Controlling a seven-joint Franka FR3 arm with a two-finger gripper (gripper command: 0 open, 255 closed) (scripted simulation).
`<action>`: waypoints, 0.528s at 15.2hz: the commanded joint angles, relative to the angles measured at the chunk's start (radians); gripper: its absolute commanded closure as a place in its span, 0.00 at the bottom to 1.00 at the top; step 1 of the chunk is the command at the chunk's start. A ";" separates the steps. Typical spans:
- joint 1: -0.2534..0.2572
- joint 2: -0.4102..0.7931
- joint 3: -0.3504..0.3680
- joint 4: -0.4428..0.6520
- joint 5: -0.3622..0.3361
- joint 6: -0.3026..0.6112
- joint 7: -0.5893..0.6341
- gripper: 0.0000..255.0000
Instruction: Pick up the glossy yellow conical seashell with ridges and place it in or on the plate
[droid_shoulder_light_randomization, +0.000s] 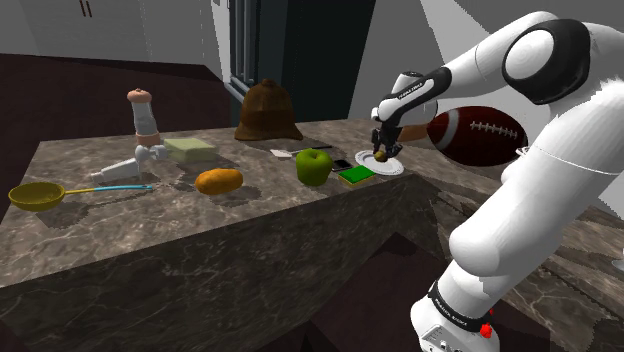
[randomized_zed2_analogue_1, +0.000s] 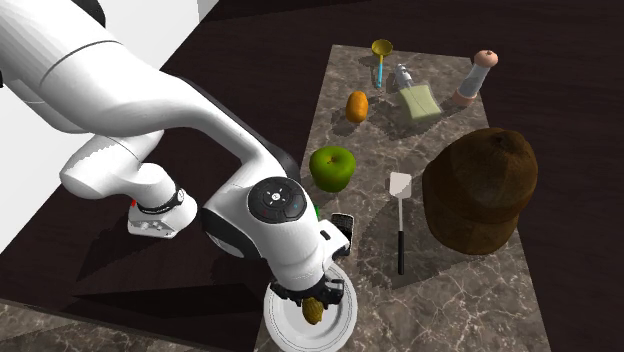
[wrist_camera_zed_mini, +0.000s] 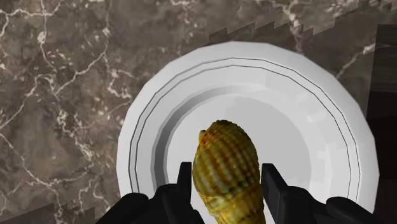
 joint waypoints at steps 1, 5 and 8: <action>0.000 0.000 0.000 -0.001 0.000 0.000 0.001 1.00; 0.000 0.001 0.000 -0.002 -0.001 0.000 0.001 0.00; 0.001 -0.027 0.001 0.003 -0.005 -0.032 0.004 0.00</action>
